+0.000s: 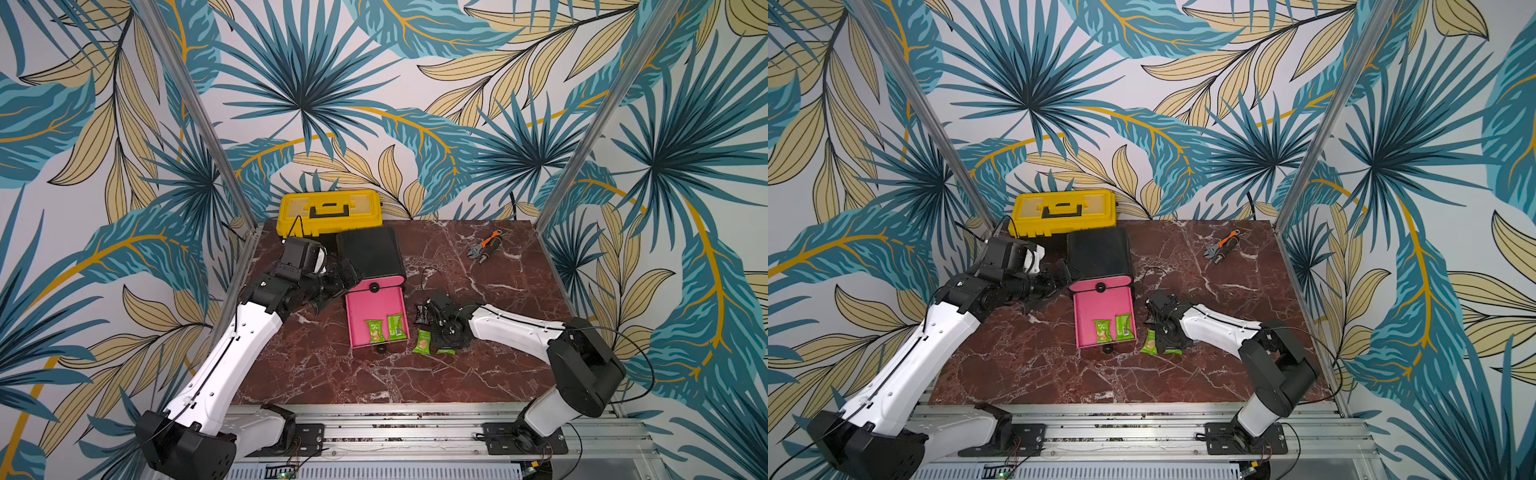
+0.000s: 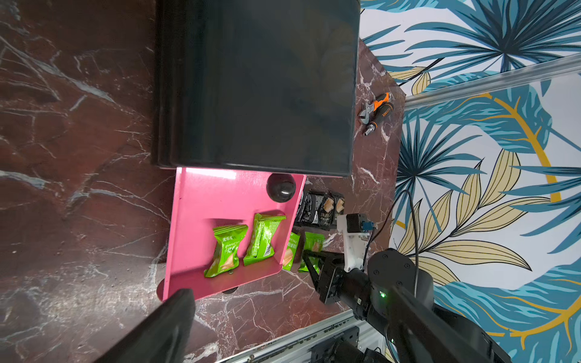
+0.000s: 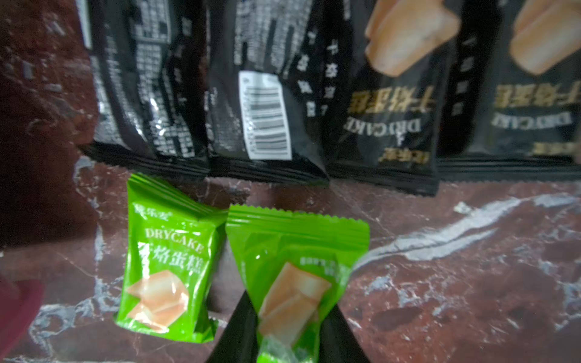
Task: Take the cookies out of the drawer
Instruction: Place the cookie at the center of the board, then pick up the cookie from the drawer.
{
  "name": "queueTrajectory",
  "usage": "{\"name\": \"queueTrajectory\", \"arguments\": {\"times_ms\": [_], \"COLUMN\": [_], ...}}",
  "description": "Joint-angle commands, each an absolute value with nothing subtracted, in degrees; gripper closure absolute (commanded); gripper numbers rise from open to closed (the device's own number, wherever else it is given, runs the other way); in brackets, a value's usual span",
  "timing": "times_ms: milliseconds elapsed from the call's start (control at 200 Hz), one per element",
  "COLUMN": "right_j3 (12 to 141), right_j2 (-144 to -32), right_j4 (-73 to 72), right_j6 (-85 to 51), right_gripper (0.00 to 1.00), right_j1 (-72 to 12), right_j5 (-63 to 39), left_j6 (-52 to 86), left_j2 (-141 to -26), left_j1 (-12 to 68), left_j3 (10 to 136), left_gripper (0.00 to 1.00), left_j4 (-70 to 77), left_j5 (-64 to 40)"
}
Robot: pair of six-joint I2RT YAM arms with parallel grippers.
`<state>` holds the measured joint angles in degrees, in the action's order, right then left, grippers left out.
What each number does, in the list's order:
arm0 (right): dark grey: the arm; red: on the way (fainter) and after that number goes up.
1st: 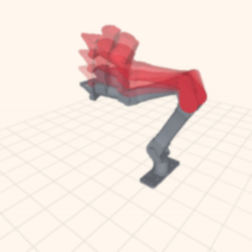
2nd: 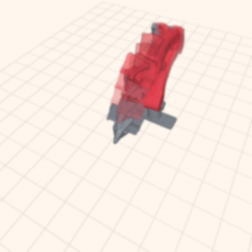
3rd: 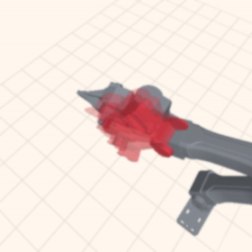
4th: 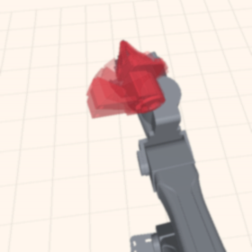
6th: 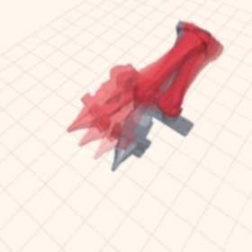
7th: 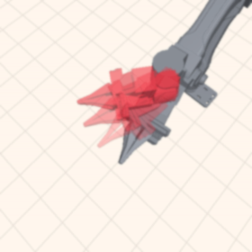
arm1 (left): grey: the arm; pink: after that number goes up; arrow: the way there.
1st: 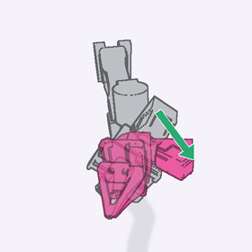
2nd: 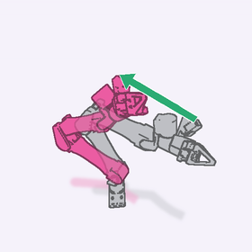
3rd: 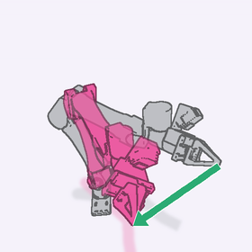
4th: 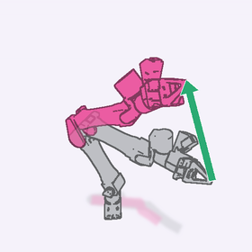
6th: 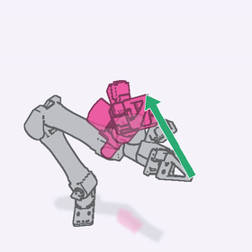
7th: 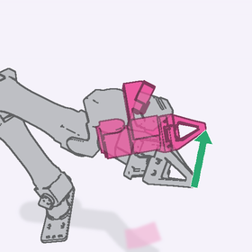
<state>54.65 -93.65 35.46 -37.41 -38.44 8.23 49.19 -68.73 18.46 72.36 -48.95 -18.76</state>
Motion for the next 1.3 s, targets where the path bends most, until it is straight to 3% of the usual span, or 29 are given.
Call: {"name": "queueTrajectory", "arguments": {"times_ms": [0, 125, 275, 386, 691, 861, 1017, 1297], "right_j3": [54.0, 53.9, 53.2, 53.3, 54.4, 58.0, 65.4, 79.6], "right_j2": [-95.6, -96.0, -93.9, -90.7, -79.0, -76.0, -82.0, -98.7], "right_j4": [32.7, 32.0, 32.2, 33.7, 38.7, 38.7, 37.1, 35.9], "right_j6": [-36.9, -37.4, -37.7, -37.8, -42.4, -45.8, -46.7, -48.9], "right_gripper": [0.70, 0.64, 0.45, 0.37, 0.34, 0.32, 0.31, 0.31], "right_j1": [-38.2, -38.2, -38.2, -38.2, -39.0, -44.7, -52.1, -57.2], "right_j5": [7.1, 7.1, 7.1, 7.6, 8.0, 8.8, 14.0, 18.2], "left_j6": [49.2, 49.0, 48.4, 47.4, 44.5, 45.7, 41.7, 37.1], "left_j2": [-68.0, -68.6, -69.8, -70.3, -74.4, -77.9, -80.5, -87.3], "left_j1": [18.7, 18.7, 18.7, 18.7, 18.2, 13.5, 11.6, 10.9], "left_j3": [73.9, 74.6, 76.6, 77.6, 78.6, 79.0, 78.9, 79.8], "left_gripper": [0.00, 0.00, 0.00, 0.00, 0.00, 0.00, 0.00, 0.00], "left_j4": [-50.3, -50.7, -52.5, -52.5, -48.3, -44.3, -42.1, -44.3], "left_j5": [-17.3, -17.1, -17.3, -17.3, -16.5, -24.3, -25.3, -31.0]}}
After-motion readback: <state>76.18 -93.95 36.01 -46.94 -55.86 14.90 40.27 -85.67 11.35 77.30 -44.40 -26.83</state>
